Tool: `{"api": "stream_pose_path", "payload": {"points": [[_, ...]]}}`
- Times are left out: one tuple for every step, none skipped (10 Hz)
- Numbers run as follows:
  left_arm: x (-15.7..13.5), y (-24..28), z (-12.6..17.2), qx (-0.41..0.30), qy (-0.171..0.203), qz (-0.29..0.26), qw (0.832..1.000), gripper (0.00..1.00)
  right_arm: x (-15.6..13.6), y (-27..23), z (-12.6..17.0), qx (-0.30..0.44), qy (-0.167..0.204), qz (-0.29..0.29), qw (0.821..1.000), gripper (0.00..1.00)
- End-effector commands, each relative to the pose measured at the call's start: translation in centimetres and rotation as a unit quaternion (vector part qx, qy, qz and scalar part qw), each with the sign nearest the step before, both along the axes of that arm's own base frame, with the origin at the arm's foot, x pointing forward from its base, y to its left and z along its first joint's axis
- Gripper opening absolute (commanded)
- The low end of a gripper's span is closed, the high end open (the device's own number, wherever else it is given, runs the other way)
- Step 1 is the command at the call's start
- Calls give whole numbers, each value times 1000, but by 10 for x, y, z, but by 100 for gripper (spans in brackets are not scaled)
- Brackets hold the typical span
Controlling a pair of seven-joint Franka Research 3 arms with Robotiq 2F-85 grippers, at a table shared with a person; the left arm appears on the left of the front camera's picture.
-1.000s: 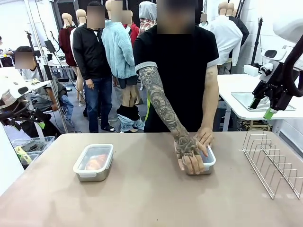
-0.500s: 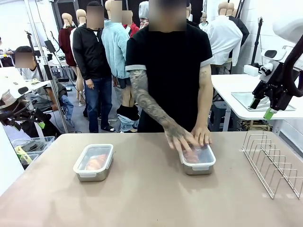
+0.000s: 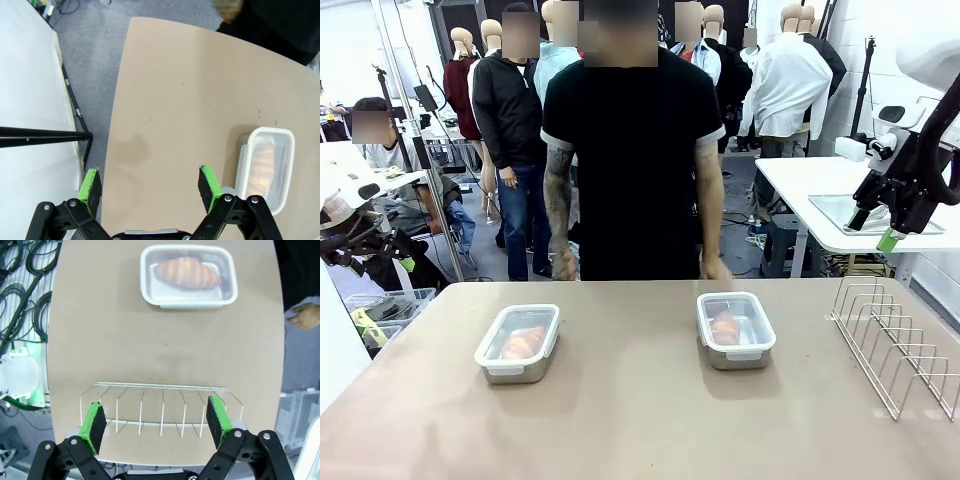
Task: Place the bread in airtight containers.
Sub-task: Release when the human grabs the Airtight Container lid.
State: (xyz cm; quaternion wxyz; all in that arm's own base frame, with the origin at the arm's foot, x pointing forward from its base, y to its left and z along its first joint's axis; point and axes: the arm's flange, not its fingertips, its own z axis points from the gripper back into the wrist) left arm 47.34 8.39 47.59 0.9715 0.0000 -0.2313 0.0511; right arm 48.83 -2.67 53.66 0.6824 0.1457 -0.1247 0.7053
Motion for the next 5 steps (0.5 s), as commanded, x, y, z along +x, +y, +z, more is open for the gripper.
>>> {"api": "stream_pose_path", "payload": {"points": [[-1, 1, 1, 0, -1, 3, 1000, 100, -1, 0, 1, 3, 1, 2, 1000, 100], [-1, 1, 1, 0, -1, 3, 1000, 100, -1, 0, 1, 3, 1, 2, 1000, 100], [-1, 1, 1, 0, -1, 3, 1000, 100, -1, 0, 1, 3, 1, 2, 1000, 100], [-1, 1, 1, 0, -1, 3, 1000, 100, -1, 0, 1, 3, 1, 2, 1000, 100], [-1, 1, 1, 0, -1, 3, 1000, 100, -1, 0, 1, 3, 1, 2, 1000, 100]]}}
